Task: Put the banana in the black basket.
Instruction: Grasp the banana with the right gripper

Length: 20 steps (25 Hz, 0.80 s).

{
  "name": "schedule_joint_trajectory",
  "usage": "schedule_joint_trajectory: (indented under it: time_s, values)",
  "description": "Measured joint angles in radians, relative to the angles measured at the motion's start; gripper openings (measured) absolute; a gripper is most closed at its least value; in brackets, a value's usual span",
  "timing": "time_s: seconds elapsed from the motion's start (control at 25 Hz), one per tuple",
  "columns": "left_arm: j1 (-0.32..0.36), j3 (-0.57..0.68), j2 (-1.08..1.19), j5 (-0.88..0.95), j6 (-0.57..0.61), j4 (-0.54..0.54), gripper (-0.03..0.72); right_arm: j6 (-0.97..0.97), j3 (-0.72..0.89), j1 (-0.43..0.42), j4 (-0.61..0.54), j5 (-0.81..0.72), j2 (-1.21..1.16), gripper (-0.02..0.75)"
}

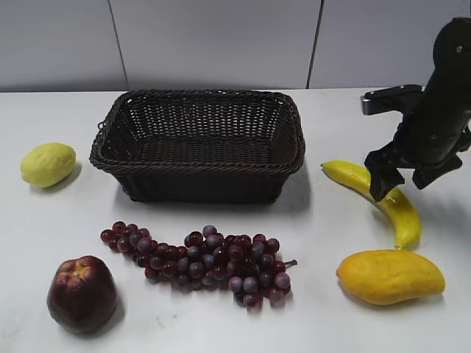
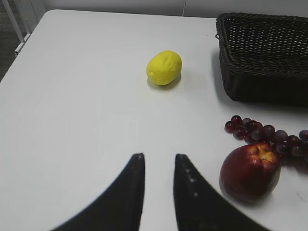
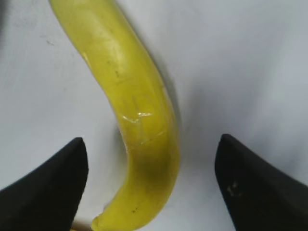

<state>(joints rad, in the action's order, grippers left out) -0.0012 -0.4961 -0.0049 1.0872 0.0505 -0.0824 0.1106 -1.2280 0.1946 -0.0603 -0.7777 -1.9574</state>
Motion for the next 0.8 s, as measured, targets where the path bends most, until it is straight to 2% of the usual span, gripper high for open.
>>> schedule_joint_trajectory:
  time_s: [0.24, 0.44, 0.68, 0.8]
  values:
    - [0.000, 0.000, 0.000, 0.000, 0.000, 0.000, 0.204, 0.023, -0.008, 0.000, 0.009, 0.017, -0.047, 0.652]
    - [0.000, 0.000, 0.000, 0.000, 0.000, 0.000, 0.204, 0.029, -0.010, 0.000, 0.012, 0.032, -0.061, 0.586]
    - [0.000, 0.000, 0.000, 0.000, 0.000, 0.000, 0.204, 0.031, -0.010, 0.000, 0.014, 0.039, -0.105, 0.560]
    - [0.000, 0.000, 0.000, 0.000, 0.000, 0.000, 0.204, 0.031, -0.011, 0.001, 0.015, 0.040, -0.105, 0.478]
